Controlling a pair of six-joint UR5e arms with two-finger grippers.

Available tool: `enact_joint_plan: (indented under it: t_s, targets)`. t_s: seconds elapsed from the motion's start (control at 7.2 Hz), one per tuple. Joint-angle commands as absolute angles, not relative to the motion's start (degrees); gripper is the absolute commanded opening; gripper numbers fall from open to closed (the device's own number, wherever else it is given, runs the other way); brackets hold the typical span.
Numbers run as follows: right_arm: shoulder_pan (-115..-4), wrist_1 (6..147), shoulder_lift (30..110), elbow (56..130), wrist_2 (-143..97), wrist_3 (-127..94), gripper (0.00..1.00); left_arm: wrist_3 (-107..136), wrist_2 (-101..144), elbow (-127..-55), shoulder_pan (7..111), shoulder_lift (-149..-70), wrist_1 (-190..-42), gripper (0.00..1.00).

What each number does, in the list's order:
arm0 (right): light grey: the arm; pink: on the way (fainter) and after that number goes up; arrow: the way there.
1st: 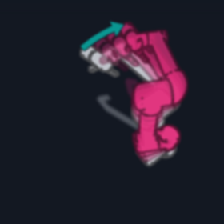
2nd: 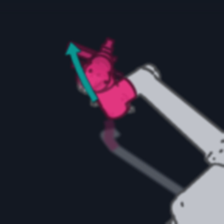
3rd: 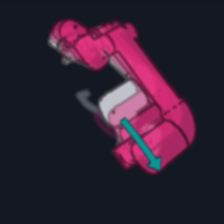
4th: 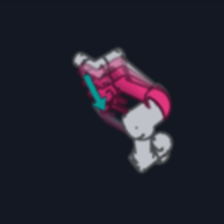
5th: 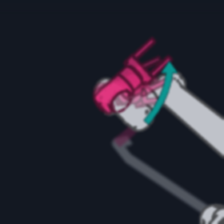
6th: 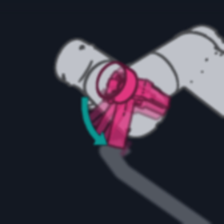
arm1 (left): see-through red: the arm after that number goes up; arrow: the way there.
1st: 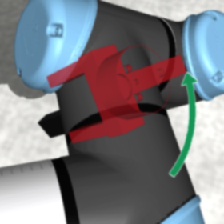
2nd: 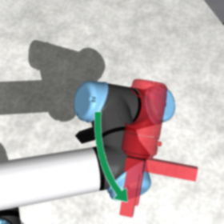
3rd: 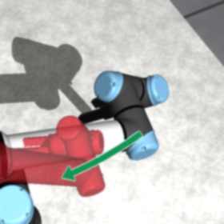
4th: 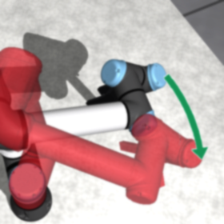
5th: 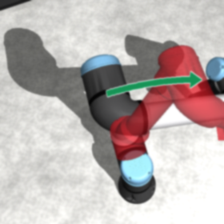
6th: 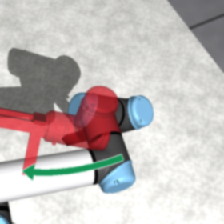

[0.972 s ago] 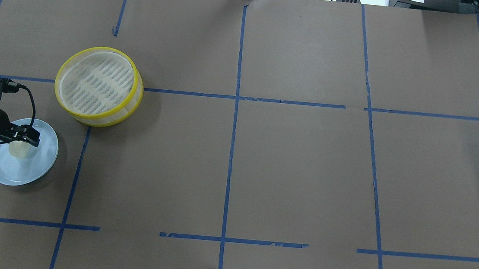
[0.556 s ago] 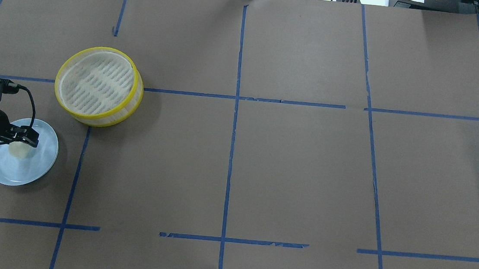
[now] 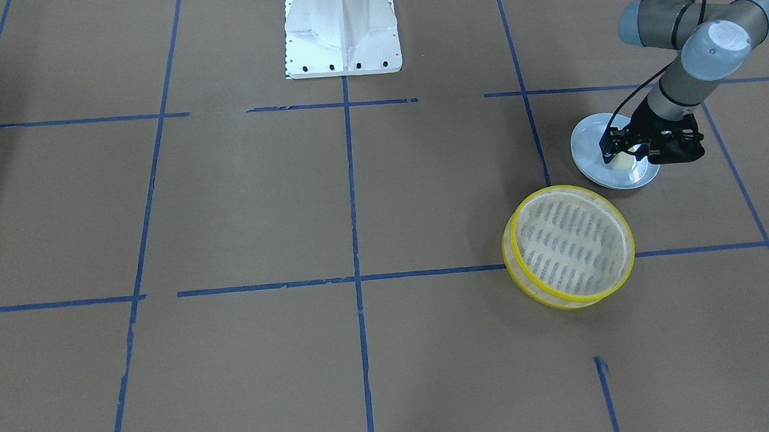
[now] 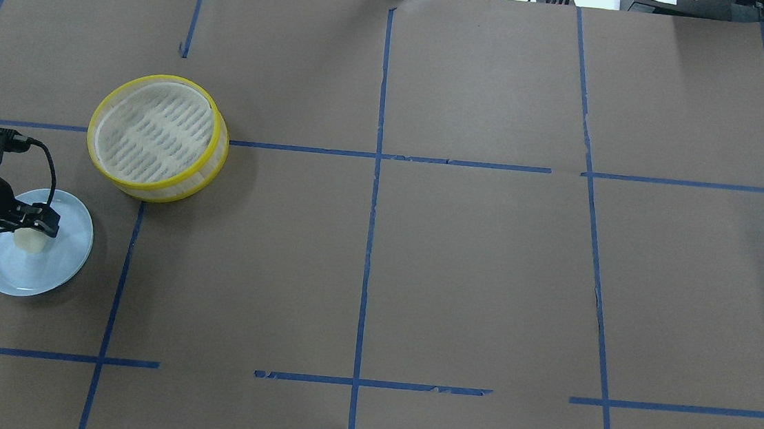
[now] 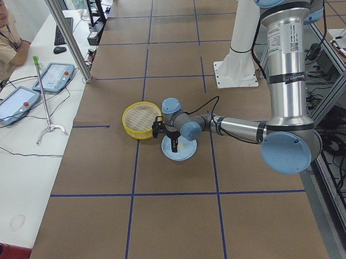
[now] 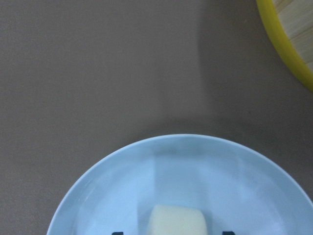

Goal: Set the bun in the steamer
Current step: 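Close the left gripper on the white bun and lift it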

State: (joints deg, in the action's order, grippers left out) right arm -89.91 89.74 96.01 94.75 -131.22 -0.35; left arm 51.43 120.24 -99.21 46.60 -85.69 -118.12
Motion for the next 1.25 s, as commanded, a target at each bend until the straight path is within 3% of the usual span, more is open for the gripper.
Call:
enact_joint_plan:
  t_s: [0.0,0.42,1.11]
  targets:
    - [-89.9,89.7,96.1,94.7,-131.2,-0.4,1.00,52.0,120.2,-99.1,46.5,-85.7,-118.1,0.60]
    - [-89.9,89.7,96.0,94.7,-131.2,-0.4,1.00,52.3,120.2,-99.3,46.5,-85.6,-118.1,0.45]
    - [-89.9,89.7,96.1,94.7,-131.2,-0.4,1.00,52.4,120.6,-103.1,48.8,-87.9,-117.6,0.38]
